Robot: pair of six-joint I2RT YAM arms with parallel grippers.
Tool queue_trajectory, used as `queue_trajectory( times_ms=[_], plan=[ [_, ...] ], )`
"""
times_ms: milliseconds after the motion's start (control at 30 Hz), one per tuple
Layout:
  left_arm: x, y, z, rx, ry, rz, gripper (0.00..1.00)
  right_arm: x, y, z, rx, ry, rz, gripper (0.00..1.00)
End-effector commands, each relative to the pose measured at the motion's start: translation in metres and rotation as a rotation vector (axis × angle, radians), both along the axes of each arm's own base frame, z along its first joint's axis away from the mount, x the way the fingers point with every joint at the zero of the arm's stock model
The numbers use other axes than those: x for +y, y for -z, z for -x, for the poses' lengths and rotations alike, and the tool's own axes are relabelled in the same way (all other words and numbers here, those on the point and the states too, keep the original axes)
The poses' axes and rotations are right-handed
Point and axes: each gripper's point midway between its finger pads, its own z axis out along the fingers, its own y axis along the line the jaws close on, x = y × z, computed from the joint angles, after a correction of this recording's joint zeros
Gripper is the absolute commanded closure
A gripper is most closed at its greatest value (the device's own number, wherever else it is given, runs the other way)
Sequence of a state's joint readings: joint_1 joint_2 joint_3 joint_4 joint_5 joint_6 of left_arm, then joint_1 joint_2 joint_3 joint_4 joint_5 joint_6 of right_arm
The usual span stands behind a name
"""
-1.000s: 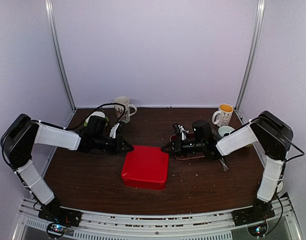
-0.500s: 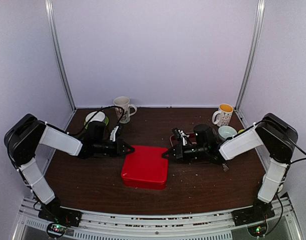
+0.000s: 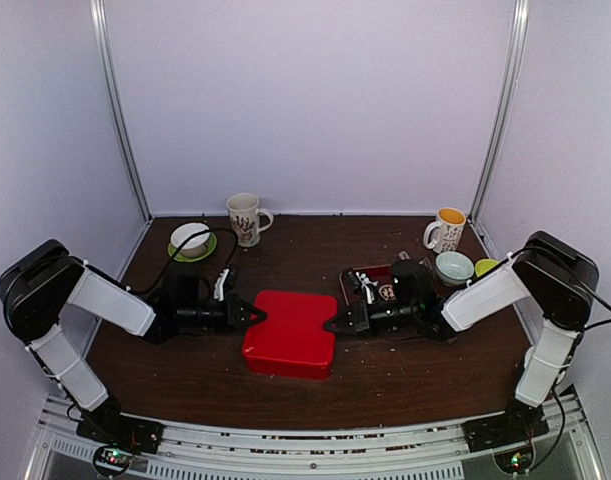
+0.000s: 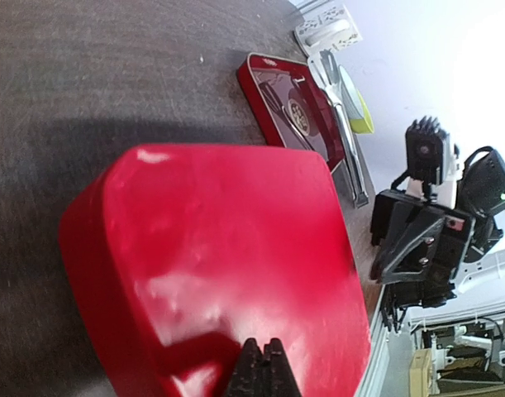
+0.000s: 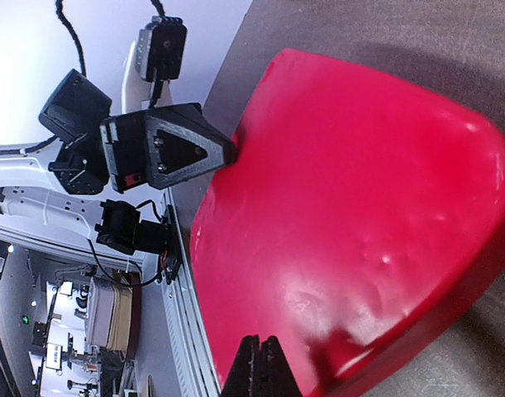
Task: Pack the chocolate
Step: Press the box lid onto the packing box.
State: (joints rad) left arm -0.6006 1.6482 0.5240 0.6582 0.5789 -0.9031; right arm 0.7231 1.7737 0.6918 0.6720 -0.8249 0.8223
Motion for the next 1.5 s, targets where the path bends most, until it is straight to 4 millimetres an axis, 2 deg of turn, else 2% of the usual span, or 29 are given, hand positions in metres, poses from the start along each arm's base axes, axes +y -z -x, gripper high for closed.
queue_trajectory(
  times_ms=[0,67,100,200,267,300,367,433,467,533,567,667,733,767,833,933,1000,1033,1100,1133,1200,1300,1367,1467],
  plan=[
    [0.002,-0.012,0.016,0.056,-0.033,0.011,1.00,-0.008,0.045,0.005,0.049,0.016,0.105,1.00],
    [0.003,-0.018,0.022,0.045,-0.040,-0.011,1.00,-0.008,0.038,0.005,0.035,0.015,0.106,1.00],
    [0.007,-0.012,0.023,0.043,-0.061,-0.043,1.00,-0.007,0.027,0.006,0.022,0.008,0.085,1.00],
    [0.014,0.021,0.032,0.100,-0.069,-0.089,1.00,-0.003,-0.021,0.015,-0.036,-0.027,-0.016,1.00],
    [0.010,0.036,0.035,0.132,-0.041,-0.099,1.00,-0.002,-0.032,0.022,-0.050,-0.047,-0.037,1.00],
    [0.008,0.036,0.037,0.133,-0.032,-0.100,1.00,-0.002,-0.025,0.024,-0.040,-0.055,-0.018,1.00],
    [0.005,0.026,0.039,0.107,-0.035,-0.101,1.00,-0.002,0.006,0.025,0.009,-0.061,0.056,1.00],
    [0.000,0.004,0.041,0.076,-0.031,-0.067,1.00,-0.005,0.038,0.023,0.034,-0.054,0.142,1.00],
    [-0.002,-0.004,0.044,0.065,-0.027,-0.050,1.00,-0.006,0.046,0.022,0.039,-0.048,0.161,1.00],
    [-0.002,-0.017,0.049,0.048,-0.030,-0.039,1.00,-0.007,0.044,0.022,0.032,-0.046,0.157,1.00],
    [0.000,-0.017,0.052,0.046,-0.038,-0.052,1.00,-0.007,0.035,0.023,0.025,-0.048,0.140,1.00],
    [0.013,0.006,0.060,0.082,-0.068,-0.088,1.00,-0.001,-0.007,0.034,-0.018,-0.080,0.029,1.00],
    [0.016,0.024,0.067,0.111,-0.062,-0.103,1.00,0.004,-0.024,0.049,-0.049,-0.128,-0.006,1.00],
    [0.015,0.030,0.068,0.123,-0.053,-0.113,1.00,0.006,-0.023,0.057,-0.051,-0.153,0.012,1.00],
    [0.012,0.032,0.071,0.125,-0.045,-0.114,1.00,0.007,-0.006,0.069,-0.059,-0.184,0.085,1.00],
    [0.010,0.012,0.074,0.084,-0.047,-0.104,1.00,0.001,0.044,0.070,0.006,-0.171,0.201,1.00],
    [0.013,0.001,0.077,0.060,-0.057,-0.119,1.00,-0.002,0.059,0.068,0.027,-0.146,0.239,1.00],
    [0.015,-0.004,0.079,0.052,-0.062,-0.121,1.00,-0.003,0.059,0.068,0.013,-0.144,0.260,1.00],
    [0.020,-0.006,0.084,0.038,-0.075,-0.143,1.00,-0.003,0.044,0.069,-0.040,-0.138,0.271,1.00],
    [0.024,0.000,0.086,0.047,-0.088,-0.159,1.00,-0.001,0.030,0.070,-0.067,-0.142,0.246,1.00],
    [0.030,0.017,0.090,0.078,-0.106,-0.172,1.00,0.002,0.002,0.076,-0.106,-0.156,0.176,1.00],
    [0.034,0.047,0.098,0.123,-0.071,-0.242,1.00,-0.001,-0.024,0.074,-0.181,-0.136,0.137,1.00],
    [0.023,0.037,0.092,0.100,-0.042,-0.235,1.00,-0.008,-0.029,0.065,-0.244,-0.085,0.184,1.00],
    [0.029,0.017,0.079,0.016,-0.069,-0.295,1.00,-0.027,-0.036,0.047,-0.320,-0.002,0.274,1.00]
  ],
)
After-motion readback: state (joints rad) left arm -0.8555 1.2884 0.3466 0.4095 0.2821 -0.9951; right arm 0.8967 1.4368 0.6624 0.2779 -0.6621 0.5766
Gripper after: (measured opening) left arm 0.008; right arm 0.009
